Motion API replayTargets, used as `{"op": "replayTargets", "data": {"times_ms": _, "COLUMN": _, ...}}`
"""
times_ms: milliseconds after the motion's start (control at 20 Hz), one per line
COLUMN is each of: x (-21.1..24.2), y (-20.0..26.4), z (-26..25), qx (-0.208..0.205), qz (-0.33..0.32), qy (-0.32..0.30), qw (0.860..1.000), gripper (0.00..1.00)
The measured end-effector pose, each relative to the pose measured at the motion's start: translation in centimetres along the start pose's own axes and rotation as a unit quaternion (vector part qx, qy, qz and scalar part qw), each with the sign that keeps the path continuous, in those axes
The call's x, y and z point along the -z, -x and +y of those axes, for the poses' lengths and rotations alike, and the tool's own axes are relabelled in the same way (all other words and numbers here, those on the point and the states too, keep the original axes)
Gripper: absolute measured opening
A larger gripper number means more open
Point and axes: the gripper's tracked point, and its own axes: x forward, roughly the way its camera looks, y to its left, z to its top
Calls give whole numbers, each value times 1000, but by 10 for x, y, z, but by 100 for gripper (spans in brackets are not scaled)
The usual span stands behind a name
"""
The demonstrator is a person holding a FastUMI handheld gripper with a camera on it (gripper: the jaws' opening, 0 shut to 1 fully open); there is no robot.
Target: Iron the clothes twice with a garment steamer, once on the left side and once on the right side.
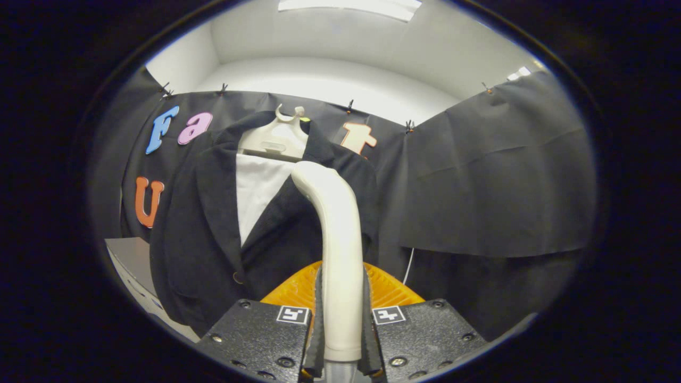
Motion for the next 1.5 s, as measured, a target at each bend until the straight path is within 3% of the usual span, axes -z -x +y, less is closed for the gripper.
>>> {"op": "replayTargets", "data": {"times_ms": 1500, "x": 181, "y": 101, "z": 16, "qx": 7, "qz": 172, "qy": 37, "qw": 984, "gripper": 30}}
